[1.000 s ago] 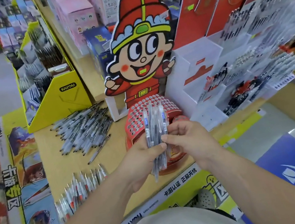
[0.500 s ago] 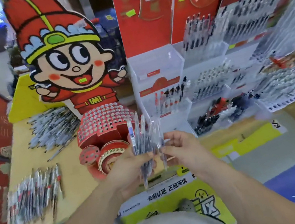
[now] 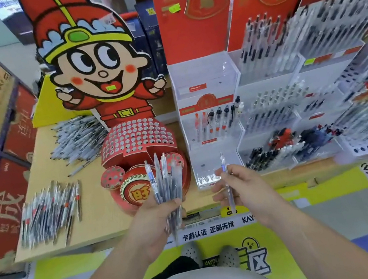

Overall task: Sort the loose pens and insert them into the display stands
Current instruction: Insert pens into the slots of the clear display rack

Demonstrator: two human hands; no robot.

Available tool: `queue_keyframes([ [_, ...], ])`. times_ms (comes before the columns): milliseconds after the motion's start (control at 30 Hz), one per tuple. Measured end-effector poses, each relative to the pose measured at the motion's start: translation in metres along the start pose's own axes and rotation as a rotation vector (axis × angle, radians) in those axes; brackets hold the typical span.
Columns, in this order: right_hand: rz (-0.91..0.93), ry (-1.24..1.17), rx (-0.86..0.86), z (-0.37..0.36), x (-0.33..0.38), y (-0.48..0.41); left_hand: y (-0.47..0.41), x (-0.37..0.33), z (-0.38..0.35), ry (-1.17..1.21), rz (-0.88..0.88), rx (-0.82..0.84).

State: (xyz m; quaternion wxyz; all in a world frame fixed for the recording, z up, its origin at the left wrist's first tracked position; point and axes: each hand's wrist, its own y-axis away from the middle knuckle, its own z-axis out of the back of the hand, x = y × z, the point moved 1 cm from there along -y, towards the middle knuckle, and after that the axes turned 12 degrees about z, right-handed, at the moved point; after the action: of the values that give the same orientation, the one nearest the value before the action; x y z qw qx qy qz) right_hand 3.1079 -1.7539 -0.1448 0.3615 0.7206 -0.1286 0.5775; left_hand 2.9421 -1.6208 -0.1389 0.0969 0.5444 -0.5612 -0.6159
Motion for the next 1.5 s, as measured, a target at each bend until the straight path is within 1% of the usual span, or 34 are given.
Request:
queue_keyframes([
  [100, 0.024, 0.109, -0.079, -0.004, 0.000, -0.005, -0.008, -0.006, 0.004, -0.005, 0.002, 0.006],
  [167, 0.057, 0.236, -0.111, -0.005, 0.000, -0.009, -0.014, -0.011, 0.007, 0.002, 0.011, 0.032],
  [233, 0.080, 0.313, -0.143, -0.005, 0.004, -0.012, -0.019, -0.017, 0.010, -0.014, 0.019, 0.068],
  [433, 0.176, 0.331, -0.296, -0.010, 0.014, -0.033, -0.035, -0.035, 0.032, -0.073, -0.007, 0.108],
  [533, 0.233, 0.431, -0.341, -0.018, 0.015, -0.050, -0.039, -0.038, 0.045, -0.051, -0.039, 0.111],
  [700, 0.277, 0.614, -0.332, -0.029, 0.005, -0.076, -0.038, -0.038, 0.058, 0.011, -0.063, 0.130],
  [833, 0.317, 0.776, -0.313, -0.028, -0.002, -0.087, -0.041, -0.038, 0.060, 0.024, -0.080, 0.108],
  [933, 0.321, 0.837, -0.316, -0.026, -0.008, -0.092, -0.042, -0.036, 0.060, -0.012, -0.074, 0.120],
  [1133, 0.286, 0.938, -0.244, -0.029, -0.026, -0.099, -0.047, -0.042, 0.060, -0.038, -0.096, 0.142],
  [1367, 0.224, 0.866, -0.204, -0.042, -0.041, -0.109, -0.047, -0.046, 0.059, -0.035, -0.107, 0.143],
  [1500, 0.198, 0.844, -0.233, -0.042, -0.046, -0.116, -0.045, -0.046, 0.059, 0.007, -0.106, 0.177],
])
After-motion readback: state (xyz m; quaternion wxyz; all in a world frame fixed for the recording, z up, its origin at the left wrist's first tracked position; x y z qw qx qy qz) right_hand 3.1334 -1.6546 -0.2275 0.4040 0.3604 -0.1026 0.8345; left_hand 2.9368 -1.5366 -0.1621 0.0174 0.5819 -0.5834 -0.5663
